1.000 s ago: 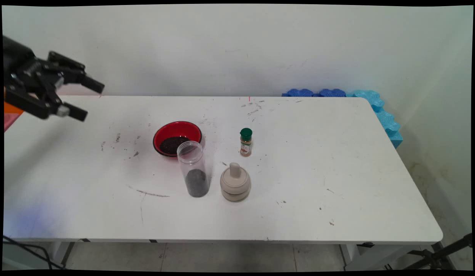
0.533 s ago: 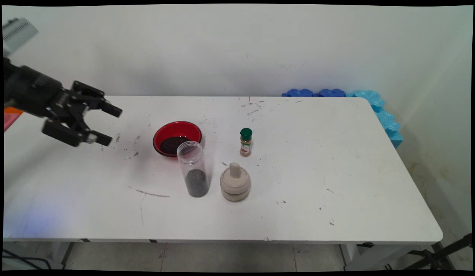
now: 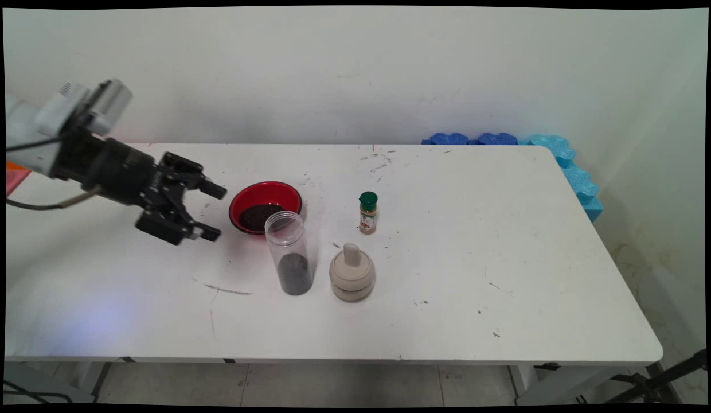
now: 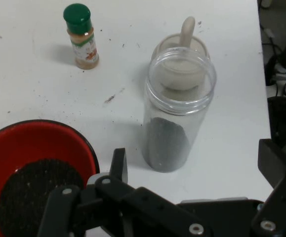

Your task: Pick up the black seasoning powder from the table

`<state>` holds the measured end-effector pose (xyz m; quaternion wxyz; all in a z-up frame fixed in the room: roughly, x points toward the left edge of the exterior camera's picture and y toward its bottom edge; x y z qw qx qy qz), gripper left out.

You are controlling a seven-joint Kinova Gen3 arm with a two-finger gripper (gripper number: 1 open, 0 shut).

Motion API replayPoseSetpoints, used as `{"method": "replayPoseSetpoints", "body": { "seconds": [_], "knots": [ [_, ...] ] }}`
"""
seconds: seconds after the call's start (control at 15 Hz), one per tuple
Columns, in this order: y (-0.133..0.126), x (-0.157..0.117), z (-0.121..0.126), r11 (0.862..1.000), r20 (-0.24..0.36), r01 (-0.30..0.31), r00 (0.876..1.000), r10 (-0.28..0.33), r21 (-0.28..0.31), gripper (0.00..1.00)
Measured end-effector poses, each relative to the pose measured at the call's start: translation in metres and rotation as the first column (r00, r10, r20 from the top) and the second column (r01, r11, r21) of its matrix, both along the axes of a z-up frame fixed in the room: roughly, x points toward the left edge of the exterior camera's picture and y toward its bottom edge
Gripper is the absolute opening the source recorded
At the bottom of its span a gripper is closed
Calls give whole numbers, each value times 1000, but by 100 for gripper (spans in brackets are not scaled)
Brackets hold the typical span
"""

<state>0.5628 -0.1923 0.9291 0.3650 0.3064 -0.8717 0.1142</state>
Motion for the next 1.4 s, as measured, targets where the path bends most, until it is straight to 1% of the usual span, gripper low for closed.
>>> {"method": "replayPoseSetpoints", "body": {
  "seconds": [0.27,0.67,1.4],
  "knots": [
    [-16,-21,-23,1000,13,0,1000,-1,8,100],
    [-35,-45,-50,1000,25,7,1000,-7,15,100],
    [-58,-71,-79,1000,29,9,1000,-10,17,100]
  ]
}}
